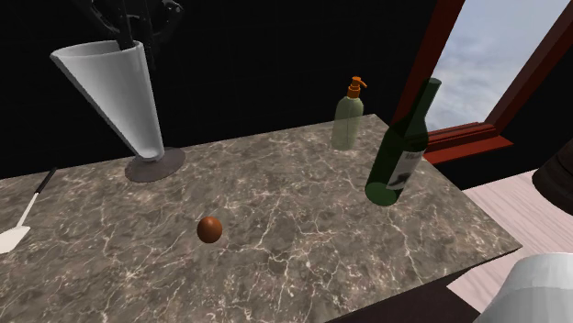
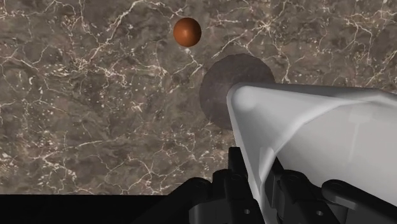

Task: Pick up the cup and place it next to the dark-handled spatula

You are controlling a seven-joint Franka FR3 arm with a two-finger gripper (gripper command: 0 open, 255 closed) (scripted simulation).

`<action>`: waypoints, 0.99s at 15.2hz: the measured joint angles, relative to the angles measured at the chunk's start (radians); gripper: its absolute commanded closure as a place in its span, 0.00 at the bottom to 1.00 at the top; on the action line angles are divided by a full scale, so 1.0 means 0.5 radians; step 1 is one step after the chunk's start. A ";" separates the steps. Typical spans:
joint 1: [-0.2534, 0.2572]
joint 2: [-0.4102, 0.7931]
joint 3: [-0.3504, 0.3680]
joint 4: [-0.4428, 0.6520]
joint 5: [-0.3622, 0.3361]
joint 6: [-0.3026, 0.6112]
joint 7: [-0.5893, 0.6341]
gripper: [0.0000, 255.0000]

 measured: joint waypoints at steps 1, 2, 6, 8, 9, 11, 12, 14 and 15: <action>0.020 0.025 0.021 -0.002 0.002 0.034 0.035 1.00; 0.042 0.051 0.041 0.013 0.004 0.053 0.074 1.00; 0.118 0.156 0.112 0.055 0.005 0.143 0.207 1.00; 0.164 0.246 0.151 0.110 0.004 0.194 0.284 1.00; 0.185 0.287 0.168 0.142 0.002 0.210 0.319 1.00; 0.226 0.367 0.198 0.201 -0.004 0.245 0.386 1.00; 0.250 0.399 0.214 0.224 -0.009 0.261 0.424 1.00; 0.289 0.479 0.239 0.284 -0.017 0.293 0.486 1.00; 0.306 0.535 0.249 0.344 -0.022 0.294 0.515 1.00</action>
